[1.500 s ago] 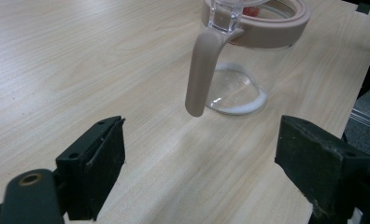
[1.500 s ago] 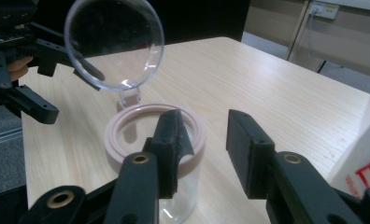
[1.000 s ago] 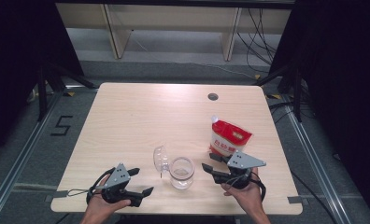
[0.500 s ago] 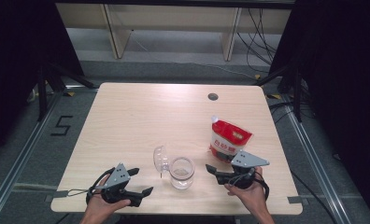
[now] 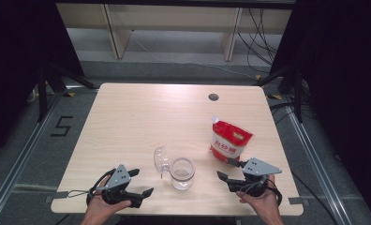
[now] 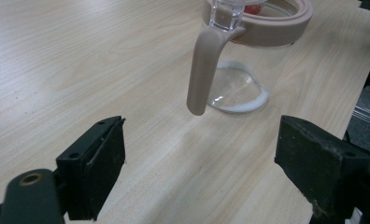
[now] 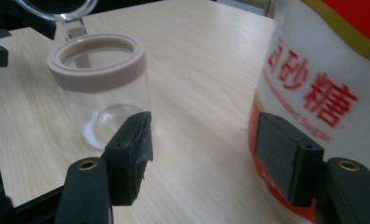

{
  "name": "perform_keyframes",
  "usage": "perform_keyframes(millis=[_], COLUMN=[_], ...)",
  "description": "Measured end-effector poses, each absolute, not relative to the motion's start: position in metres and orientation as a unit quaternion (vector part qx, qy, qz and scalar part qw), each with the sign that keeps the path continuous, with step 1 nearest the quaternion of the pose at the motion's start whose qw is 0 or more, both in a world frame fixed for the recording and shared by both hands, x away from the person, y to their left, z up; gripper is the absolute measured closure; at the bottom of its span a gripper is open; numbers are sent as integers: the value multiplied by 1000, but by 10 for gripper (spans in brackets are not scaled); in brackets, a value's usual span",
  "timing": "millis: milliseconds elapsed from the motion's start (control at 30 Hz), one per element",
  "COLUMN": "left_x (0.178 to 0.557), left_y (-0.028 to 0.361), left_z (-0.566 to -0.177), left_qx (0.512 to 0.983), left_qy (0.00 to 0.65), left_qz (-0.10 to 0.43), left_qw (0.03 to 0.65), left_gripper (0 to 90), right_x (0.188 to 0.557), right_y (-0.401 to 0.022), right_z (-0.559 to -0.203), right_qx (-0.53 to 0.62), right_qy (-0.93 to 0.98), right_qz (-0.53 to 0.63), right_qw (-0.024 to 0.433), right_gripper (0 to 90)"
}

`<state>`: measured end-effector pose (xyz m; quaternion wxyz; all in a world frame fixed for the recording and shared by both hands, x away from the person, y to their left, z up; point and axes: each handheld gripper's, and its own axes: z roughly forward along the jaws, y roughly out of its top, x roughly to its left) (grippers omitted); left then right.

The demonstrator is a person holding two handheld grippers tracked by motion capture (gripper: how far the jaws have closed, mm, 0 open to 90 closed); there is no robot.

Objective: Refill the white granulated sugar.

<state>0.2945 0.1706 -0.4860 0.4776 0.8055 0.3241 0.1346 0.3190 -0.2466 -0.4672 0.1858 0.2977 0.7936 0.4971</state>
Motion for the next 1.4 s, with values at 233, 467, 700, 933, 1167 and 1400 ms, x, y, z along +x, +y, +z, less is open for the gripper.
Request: perform_keyframes(millis=[233, 467, 700, 933, 1167, 1400], left_x=[294, 294, 295, 293, 292, 293], left_y=[170, 170, 170, 168, 169, 169], left_z=[-487, -486, -487, -487, -487, -487], left_qx=[805, 806, 811, 808, 805, 807], left_qy=[325, 325, 319, 324, 318, 318], left_qz=[138, 137, 139, 134, 136, 135], left_qw=[478, 475, 470, 474, 482, 478], left_gripper=[156, 156, 156, 157, 156, 157], right_x=[314, 316, 327, 346, 360, 374], right_y=[-266, -281, -288, -289, -285, -275], right_z=[-470, -472, -474, -475, -475, -478], right_qx=[320, 354, 363, 359, 353, 337], right_qy=[785, 775, 770, 757, 750, 752], right_qz=[493, 482, 474, 493, 506, 513], right_qw=[197, 205, 225, 235, 238, 239], right_gripper=[362, 367, 339, 289, 303, 329])
